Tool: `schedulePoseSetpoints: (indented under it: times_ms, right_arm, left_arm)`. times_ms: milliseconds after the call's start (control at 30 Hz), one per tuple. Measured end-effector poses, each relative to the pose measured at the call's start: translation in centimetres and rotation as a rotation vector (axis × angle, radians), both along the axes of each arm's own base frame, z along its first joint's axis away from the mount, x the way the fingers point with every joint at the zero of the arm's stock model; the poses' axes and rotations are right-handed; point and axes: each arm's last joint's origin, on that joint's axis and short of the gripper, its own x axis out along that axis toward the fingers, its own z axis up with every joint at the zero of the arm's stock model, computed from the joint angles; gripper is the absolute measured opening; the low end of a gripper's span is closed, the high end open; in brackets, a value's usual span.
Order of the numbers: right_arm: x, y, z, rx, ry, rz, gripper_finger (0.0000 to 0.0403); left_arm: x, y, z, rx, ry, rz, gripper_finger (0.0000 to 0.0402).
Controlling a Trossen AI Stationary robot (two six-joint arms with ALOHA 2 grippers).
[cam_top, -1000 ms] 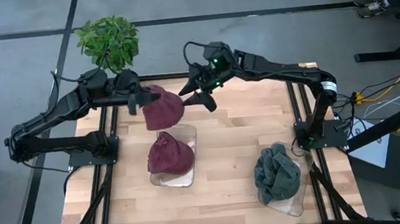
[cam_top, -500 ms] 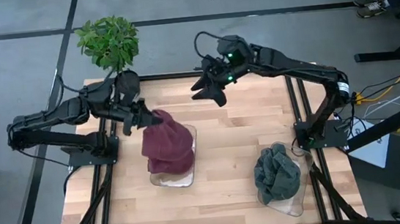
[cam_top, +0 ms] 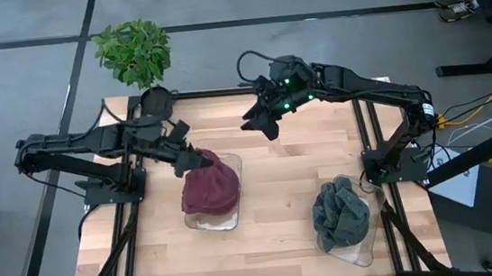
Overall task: Pick & Place hat
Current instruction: Put the red cap into the left transparent bin
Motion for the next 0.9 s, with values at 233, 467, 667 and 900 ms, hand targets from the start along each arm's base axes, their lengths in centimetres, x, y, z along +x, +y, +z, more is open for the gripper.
schedulePoseSetpoints:
  times_ms: [233,467,667,900]
  right_arm:
    - [-0.2,0.9,-0.7,-0.053,0.083,-0.005,0.0215]
    - [0.2,2.0,-2.1,-0.136,0.178,-0.002,0.0215]
    - [1.2,3.6,-5.7,-0.124,0.238,0.053,0.0215]
    - [2.9,5.6,-8.9,-0.103,0.120,0.078,0.0215]
  left_arm:
    - [0.6,-1.1,-1.9,-0.011,0.180,0.048,0.0031]
    - [1.9,-2.2,-3.2,0.019,0.246,0.047,0.0031]
    - [3.1,-2.6,-3.8,0.037,0.245,0.049,0.0031]
    - [3.1,-2.5,-4.6,0.062,0.316,0.072,0.0031]
